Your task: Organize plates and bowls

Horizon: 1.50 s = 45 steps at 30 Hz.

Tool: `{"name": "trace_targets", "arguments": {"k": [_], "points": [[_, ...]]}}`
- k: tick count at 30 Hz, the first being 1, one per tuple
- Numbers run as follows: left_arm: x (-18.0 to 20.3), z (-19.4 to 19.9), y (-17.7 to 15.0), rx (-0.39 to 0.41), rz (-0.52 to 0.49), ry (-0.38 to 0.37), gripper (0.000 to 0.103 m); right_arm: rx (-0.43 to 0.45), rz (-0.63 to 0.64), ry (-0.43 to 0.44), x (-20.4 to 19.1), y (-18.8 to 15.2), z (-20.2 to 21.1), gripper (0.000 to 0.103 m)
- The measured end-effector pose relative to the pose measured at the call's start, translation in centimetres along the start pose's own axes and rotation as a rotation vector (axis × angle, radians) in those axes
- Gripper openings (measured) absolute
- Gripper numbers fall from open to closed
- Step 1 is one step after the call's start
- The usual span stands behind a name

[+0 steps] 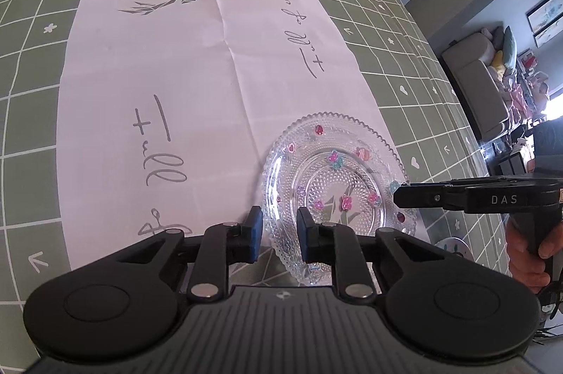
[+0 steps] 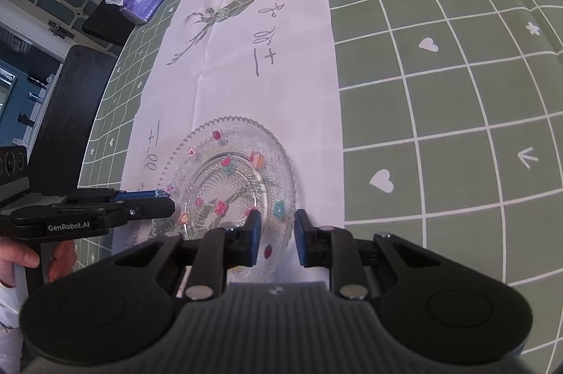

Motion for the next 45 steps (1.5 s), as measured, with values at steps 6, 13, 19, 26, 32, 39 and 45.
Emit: {"name": "trace_targets", "arguments": {"k": [6, 13, 19, 26, 32, 39, 45], "points": [[0.3, 0.0, 0.0, 0.011, -0.013, 0.051, 0.018, 0.028, -0.057, 0.033, 0.9, -0.1, 0.2, 0.006], [0.4, 1.1, 0.2, 0.036, -0.008, 0.061, 0.018, 0.033, -0.045, 0.023, 0.3, -0.5, 0.3, 0.006], [1.0, 2.1, 0.3, 0.045, -0.012, 0.076, 0.018, 0.051, -0.046, 0.03, -0.2, -0.5, 1.1, 0.006], [2.1, 3.8, 0.3, 0.069, -0.006, 0.084, 0.018, 0.096, -0.031, 0.036, -1.2, -0.3, 3.0, 0.006], [4.4, 5.1, 0.0, 0.079, -0.009, 0.091, 0.018, 0.135, -0.024, 0.039, -1.3, -0.7, 5.4, 0.006], [7.4, 5.0, -1.5, 0.042, 0.001, 0.093, 0.018, 0.17, -0.04, 0.041, -0.3, -2.8, 7.9, 0.006], [11.0, 4.1, -3.6, -0.002, -0.034, 0.096, 0.018, 0.195, -0.08, 0.039, 2.0, -5.8, 10.0, 0.006]]}}
Point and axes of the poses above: each gripper's, at about its wrist camera, not at the fingertips, and z roughly against the way its jaws point, x to its right, y to its top, the point moved 8 cm from there along -z, roughly the way its jaws point, and after that the axes turned 9 degrees about -x, right-handed, at the moved point
